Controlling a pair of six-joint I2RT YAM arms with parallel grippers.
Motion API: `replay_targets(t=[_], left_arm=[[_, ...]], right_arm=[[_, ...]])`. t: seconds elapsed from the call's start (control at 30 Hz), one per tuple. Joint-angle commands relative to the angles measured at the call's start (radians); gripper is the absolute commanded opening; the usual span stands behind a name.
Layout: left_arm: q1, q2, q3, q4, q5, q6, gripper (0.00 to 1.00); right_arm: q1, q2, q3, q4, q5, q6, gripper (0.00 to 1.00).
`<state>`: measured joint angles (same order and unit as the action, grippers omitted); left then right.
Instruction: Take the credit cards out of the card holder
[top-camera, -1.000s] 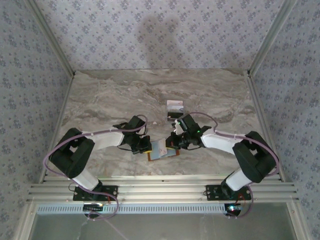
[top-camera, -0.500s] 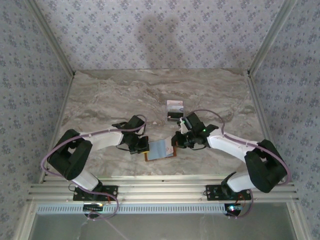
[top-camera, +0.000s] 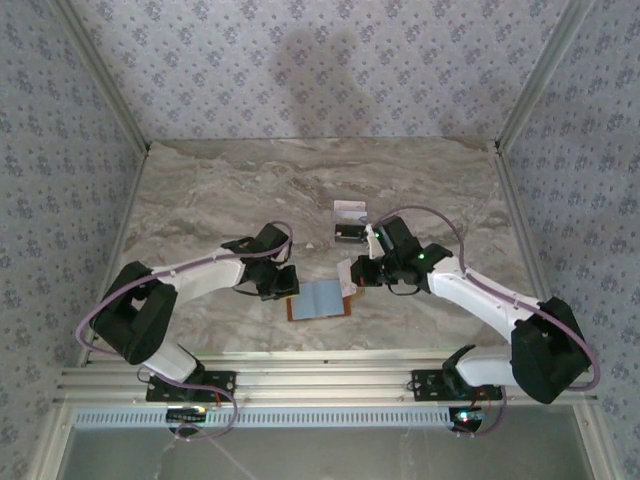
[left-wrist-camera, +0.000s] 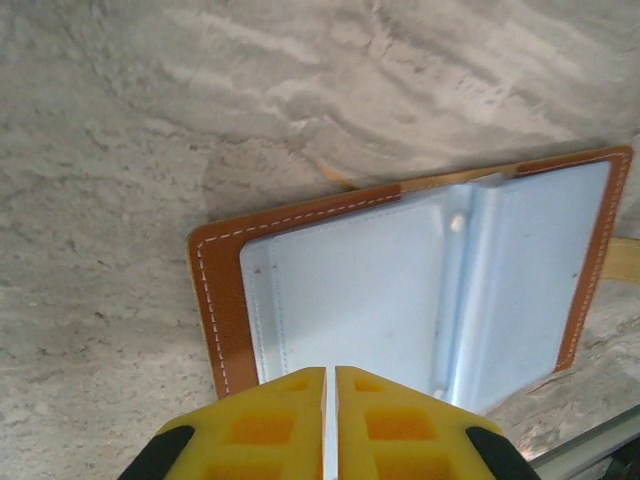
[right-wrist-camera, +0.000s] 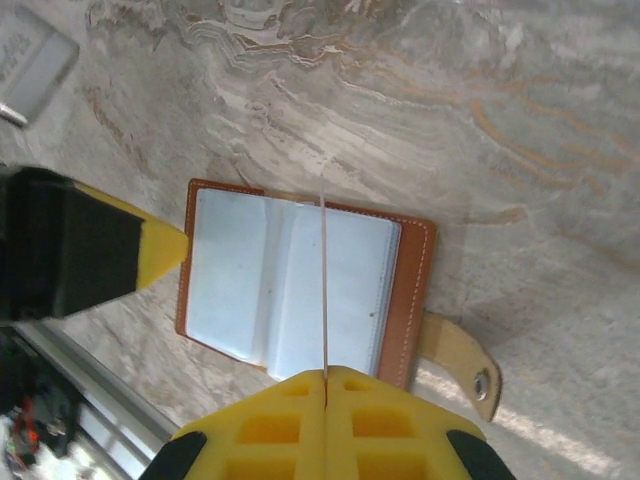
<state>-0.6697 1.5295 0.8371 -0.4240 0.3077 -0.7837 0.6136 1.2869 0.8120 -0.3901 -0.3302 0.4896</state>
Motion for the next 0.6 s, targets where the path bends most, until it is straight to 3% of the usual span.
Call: replay_targets(t=[0.0,0.33,0.57], left_arm=[[0.002,-0.050,0.010,-0.010,-0.037,0.018,0.14],[0.030,-0.109,-0.037,-0.001,-0.065,0.033,0.15],[0.044,-0.145,-0.052,-0.023,-0.083,0.056,0.16]], right_arm=[[-0.011,-0.012,0.042,-0.072,0.030,-0.194,0.00],[-0.011,0.020,0.170,-0.282,0.191,-0.836,0.00],[-0.026,0.108,0.294,-0.381,0.224,-1.098,0.00]])
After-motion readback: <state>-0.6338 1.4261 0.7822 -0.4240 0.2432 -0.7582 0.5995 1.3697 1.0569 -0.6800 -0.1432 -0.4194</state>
